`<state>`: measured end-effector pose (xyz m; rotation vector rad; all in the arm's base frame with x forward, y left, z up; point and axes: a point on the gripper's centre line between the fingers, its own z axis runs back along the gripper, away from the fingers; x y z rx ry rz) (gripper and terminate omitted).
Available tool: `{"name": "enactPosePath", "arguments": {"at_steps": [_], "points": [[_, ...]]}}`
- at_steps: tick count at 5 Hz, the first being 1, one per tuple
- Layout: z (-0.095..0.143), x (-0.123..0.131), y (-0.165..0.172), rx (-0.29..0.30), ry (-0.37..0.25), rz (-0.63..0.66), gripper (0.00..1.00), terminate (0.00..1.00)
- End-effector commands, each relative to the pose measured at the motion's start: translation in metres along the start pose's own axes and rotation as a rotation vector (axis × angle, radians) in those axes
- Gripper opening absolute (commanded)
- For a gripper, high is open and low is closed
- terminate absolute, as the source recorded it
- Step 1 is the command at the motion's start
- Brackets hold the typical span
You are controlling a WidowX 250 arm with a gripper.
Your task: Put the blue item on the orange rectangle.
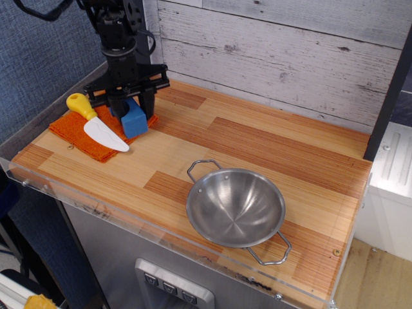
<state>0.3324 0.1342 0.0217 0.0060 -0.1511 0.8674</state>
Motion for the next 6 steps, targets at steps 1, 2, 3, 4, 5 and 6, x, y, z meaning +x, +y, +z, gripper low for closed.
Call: {"name": "enactPosePath", "arguments": {"at_steps": [1, 2, 3, 4, 5, 6], "points": [[0.017, 0.003, 0.002, -0.009, -0.047, 0.012, 1.0, 0.0], [0.019, 0.003, 0.002, -0.013, -0.047, 0.02, 1.0, 0.0], [0.033, 0.002, 0.003, -0.005, -0.082, 0.016, 1.0, 0.0], [0.057, -0.001, -0.002, -0.031, -0.12, 0.017, 1.0, 0.0], [0.083, -0.007, -0.01, -0.052, -0.158, 0.004, 1.0, 0.0], [0.107, -0.019, -0.012, -0.074, -0.188, -0.008, 1.0, 0.0]]}}
